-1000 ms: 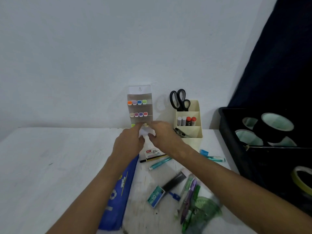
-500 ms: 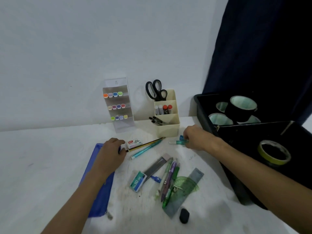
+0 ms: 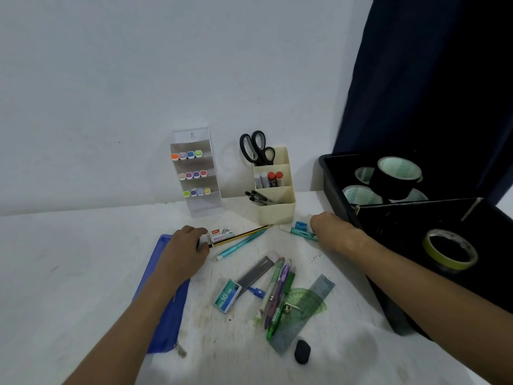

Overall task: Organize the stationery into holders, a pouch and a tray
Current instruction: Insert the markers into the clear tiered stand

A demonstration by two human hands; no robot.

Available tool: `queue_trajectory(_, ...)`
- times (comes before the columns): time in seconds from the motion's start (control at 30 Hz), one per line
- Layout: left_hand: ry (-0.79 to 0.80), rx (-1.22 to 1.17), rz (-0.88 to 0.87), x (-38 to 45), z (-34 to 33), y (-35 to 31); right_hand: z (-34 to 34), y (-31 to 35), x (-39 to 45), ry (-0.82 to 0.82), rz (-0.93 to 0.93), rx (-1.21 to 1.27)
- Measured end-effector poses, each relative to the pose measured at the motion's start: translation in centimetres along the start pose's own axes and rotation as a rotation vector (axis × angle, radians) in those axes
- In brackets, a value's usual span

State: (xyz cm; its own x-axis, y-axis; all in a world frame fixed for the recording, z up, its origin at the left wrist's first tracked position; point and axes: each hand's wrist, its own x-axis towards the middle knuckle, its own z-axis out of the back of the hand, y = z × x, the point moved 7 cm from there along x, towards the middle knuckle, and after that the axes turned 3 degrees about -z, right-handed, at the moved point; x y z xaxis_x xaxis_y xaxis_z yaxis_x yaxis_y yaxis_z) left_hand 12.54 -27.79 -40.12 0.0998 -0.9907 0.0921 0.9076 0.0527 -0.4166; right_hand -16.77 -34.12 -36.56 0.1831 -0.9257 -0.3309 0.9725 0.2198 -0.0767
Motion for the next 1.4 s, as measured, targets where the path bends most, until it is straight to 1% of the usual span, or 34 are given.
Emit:
queue_trajectory(0.1,-0.074,0.057,0.002,0.1,0.6,0.4,0.6,0.4,-0.6,-0.024,0.033,0.006)
queue_trajectory(0.2,-0.149,0.130,0.056,0.1,1.4,1.5,2.0,1.4,-1.4,-0.057,0.078,0.079)
queue_trajectory(0.27,-0.165,0.155,0.087,0.2,1.5,2.5,3.6,2.6,-2.2,-0.088,0.144,0.171)
queue_trajectory(0.33,-0.169,0.170,0.101,0.3,1.6,3.2,5.4,4.9,-3.3,-0.135,0.260,0.326)
queue_trajectory(0.4,-0.178,0.183,0.078,0.2,1.4,3.5,7.2,7.1,-4.4,-0.213,0.353,0.505)
queue_trajectory(0.47,-0.186,0.190,0.052,0.1,1.1,3.8,8.8,8.9,-4.8,-0.347,0.392,0.627)
queue_trajectory(0.57,-0.214,0.195,0.028,-0.2,0.6,4.1,10.3,10.8,-4.4,-0.501,0.427,0.666)
queue_trajectory(0.73,-0.266,0.176,0.022,-0.5,0.1,4.2,10.8,13.2,-2.3,-0.621,0.427,0.679)
queue_trajectory(0.87,-0.277,0.179,0.022,-0.6,-0.1,4.4,9.9,14.9,0.1,-0.596,0.416,0.655)
queue_trajectory(1.03,-0.286,0.188,0.019,-0.5,-0.3,4.4,8.5,16.3,1.9,-0.573,0.400,0.568)
queue_trajectory(1.4,-0.328,0.202,0.004,-0.7,-0.2,4.3,8.4,18.6,5.7,-0.518,0.263,0.508)
